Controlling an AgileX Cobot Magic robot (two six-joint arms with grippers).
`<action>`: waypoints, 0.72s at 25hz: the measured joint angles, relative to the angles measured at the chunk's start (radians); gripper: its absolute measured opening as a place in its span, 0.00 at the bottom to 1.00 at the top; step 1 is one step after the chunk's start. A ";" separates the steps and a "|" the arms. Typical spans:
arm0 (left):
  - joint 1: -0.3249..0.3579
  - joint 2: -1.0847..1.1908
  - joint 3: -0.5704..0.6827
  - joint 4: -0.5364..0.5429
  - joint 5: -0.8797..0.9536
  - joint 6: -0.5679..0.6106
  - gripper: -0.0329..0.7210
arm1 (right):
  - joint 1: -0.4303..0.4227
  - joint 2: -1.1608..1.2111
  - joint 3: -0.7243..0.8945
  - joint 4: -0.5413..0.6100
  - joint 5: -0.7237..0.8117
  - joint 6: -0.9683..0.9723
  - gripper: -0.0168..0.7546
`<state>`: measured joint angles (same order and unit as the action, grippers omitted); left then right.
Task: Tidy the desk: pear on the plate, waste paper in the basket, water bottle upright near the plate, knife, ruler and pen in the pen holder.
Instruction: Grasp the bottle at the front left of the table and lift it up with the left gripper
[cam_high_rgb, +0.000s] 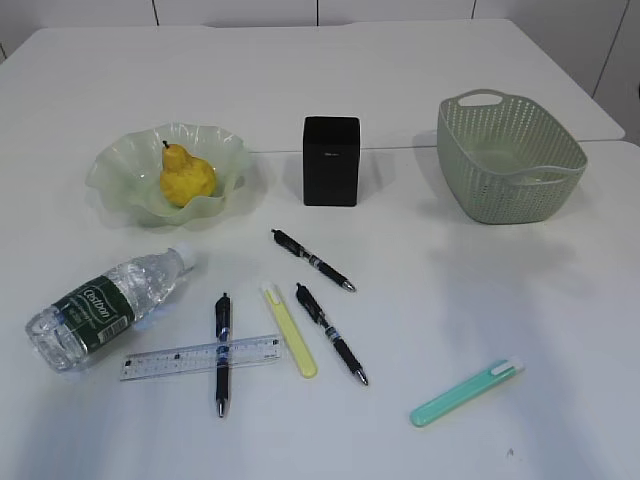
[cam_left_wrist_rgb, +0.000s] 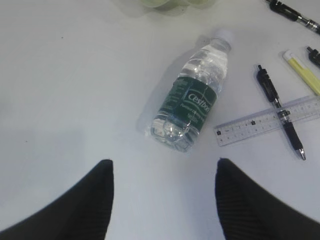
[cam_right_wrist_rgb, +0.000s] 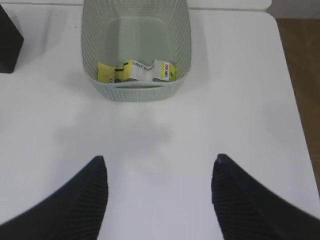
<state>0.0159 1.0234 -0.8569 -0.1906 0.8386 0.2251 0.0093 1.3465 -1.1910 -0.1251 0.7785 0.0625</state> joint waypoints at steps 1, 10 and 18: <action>0.000 0.000 0.000 -0.003 -0.003 0.002 0.64 | 0.000 -0.043 0.090 -0.017 -0.071 0.000 0.69; 0.000 0.000 0.000 0.001 0.017 0.008 0.64 | 0.000 -0.222 0.563 -0.048 -0.374 0.004 0.69; 0.000 0.121 -0.050 -0.018 0.119 0.042 0.66 | -0.034 -0.239 0.590 -0.046 -0.380 0.022 0.69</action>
<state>0.0159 1.1448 -0.9068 -0.2088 0.9577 0.2668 -0.0251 1.1071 -0.6012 -0.1712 0.3982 0.0845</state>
